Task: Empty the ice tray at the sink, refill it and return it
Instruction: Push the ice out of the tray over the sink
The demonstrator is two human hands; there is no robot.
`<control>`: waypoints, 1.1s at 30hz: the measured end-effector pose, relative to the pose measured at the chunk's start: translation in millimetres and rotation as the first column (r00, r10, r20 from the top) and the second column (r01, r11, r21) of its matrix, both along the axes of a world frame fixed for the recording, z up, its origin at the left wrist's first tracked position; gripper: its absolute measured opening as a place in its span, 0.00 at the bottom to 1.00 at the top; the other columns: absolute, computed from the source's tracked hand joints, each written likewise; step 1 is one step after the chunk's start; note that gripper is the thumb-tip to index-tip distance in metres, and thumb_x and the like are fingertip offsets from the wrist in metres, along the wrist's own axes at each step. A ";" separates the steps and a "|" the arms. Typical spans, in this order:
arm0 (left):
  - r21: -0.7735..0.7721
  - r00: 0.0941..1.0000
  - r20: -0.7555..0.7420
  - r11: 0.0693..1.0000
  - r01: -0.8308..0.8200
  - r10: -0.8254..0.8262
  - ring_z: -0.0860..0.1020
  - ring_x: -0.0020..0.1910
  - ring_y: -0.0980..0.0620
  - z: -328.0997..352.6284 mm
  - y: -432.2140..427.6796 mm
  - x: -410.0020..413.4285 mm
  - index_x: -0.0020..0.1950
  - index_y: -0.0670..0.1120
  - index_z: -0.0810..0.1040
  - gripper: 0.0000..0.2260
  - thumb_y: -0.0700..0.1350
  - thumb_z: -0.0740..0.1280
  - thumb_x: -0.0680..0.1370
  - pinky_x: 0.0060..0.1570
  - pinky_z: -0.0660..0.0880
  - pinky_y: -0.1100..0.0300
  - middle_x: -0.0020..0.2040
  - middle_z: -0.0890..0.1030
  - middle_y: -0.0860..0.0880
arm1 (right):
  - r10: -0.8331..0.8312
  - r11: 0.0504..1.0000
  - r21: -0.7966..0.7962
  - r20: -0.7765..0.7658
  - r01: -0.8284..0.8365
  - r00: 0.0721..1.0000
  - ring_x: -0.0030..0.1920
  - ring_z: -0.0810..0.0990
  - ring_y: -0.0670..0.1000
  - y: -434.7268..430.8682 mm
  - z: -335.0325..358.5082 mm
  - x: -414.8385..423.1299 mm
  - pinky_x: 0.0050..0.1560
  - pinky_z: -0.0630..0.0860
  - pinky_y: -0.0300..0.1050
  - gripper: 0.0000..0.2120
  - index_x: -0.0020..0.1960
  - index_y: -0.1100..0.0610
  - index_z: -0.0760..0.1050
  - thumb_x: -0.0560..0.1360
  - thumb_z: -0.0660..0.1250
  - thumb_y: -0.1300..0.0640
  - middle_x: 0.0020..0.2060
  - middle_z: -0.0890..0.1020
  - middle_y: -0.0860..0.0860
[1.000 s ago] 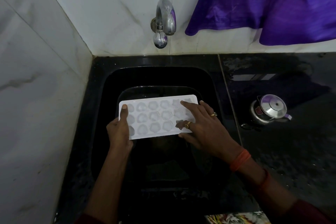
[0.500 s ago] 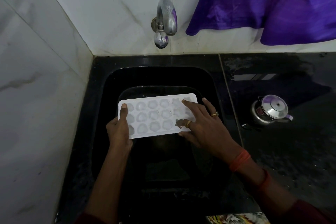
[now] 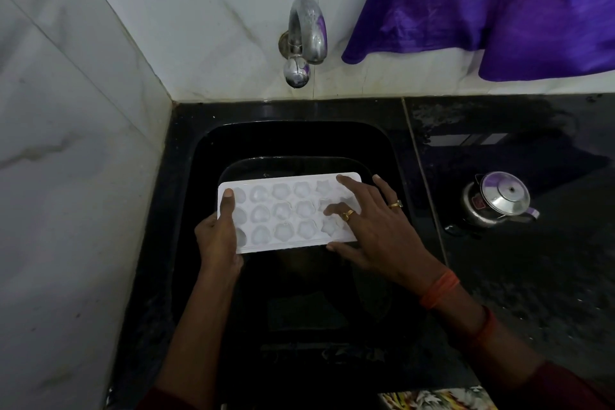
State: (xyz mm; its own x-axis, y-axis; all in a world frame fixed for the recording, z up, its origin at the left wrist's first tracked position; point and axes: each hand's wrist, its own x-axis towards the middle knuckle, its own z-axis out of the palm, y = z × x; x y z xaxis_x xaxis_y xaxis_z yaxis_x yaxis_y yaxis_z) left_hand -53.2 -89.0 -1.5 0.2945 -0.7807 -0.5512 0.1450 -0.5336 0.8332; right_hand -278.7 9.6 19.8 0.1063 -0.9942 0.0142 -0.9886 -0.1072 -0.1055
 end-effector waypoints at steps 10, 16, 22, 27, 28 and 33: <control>0.000 1.000 -0.007 1.000 0.026 -0.026 0.82 0.38 0.51 -2.0 -0.3 2.3 0.42 0.45 0.78 0.15 0.56 0.72 0.76 0.25 0.77 0.63 0.42 0.82 0.50 | 0.041 0.998 0.041 -0.017 -0.040 0.999 0.77 0.61 0.58 -3.5 -0.7 2.0 0.78 0.52 0.64 0.32 0.69 0.48 0.74 0.72 0.63 0.31 0.79 0.58 0.58; -0.001 0.999 -0.005 0.999 0.037 -0.037 0.83 0.41 0.49 -3.0 -1.7 4.4 0.44 0.46 0.79 0.14 0.57 0.72 0.76 0.30 0.79 0.59 0.44 0.83 0.49 | 0.067 0.995 0.072 -0.038 -0.064 0.997 0.78 0.58 0.58 -6.0 0.1 -0.6 0.78 0.49 0.66 0.35 0.71 0.47 0.73 0.72 0.61 0.28 0.79 0.56 0.58; -0.004 0.999 -0.007 0.999 0.034 -0.034 0.83 0.40 0.51 -3.9 0.0 4.8 0.43 0.46 0.79 0.14 0.56 0.73 0.75 0.30 0.79 0.59 0.42 0.83 0.49 | 0.053 0.997 0.064 -0.046 -0.050 0.998 0.78 0.59 0.56 -7.5 2.3 0.0 0.79 0.49 0.64 0.35 0.68 0.46 0.76 0.74 0.52 0.25 0.79 0.59 0.57; -0.004 0.999 0.002 0.999 0.042 -0.042 0.83 0.38 0.52 -5.1 2.0 5.0 0.43 0.45 0.79 0.14 0.56 0.73 0.76 0.27 0.77 0.62 0.42 0.83 0.49 | 0.060 0.997 0.059 -0.047 -0.057 0.997 0.77 0.61 0.56 -8.2 3.8 -1.1 0.79 0.47 0.63 0.33 0.65 0.46 0.77 0.72 0.59 0.25 0.79 0.58 0.56; -0.006 0.999 0.001 0.999 0.041 -0.041 0.83 0.39 0.51 -5.2 2.4 4.8 0.43 0.45 0.79 0.14 0.56 0.72 0.76 0.27 0.78 0.61 0.42 0.83 0.49 | 0.062 0.996 0.065 -0.046 -0.059 0.997 0.77 0.60 0.56 -8.1 4.1 -1.1 0.79 0.47 0.63 0.32 0.65 0.45 0.76 0.72 0.59 0.25 0.79 0.58 0.56; -0.017 0.999 -0.004 0.999 0.048 -0.048 0.84 0.38 0.50 -5.4 4.7 4.6 0.43 0.45 0.79 0.14 0.56 0.72 0.76 0.29 0.79 0.60 0.42 0.83 0.49 | 0.076 0.992 0.107 -0.088 -0.066 0.993 0.79 0.57 0.56 -7.2 5.1 -1.7 0.79 0.44 0.63 0.34 0.68 0.45 0.75 0.73 0.55 0.24 0.79 0.56 0.57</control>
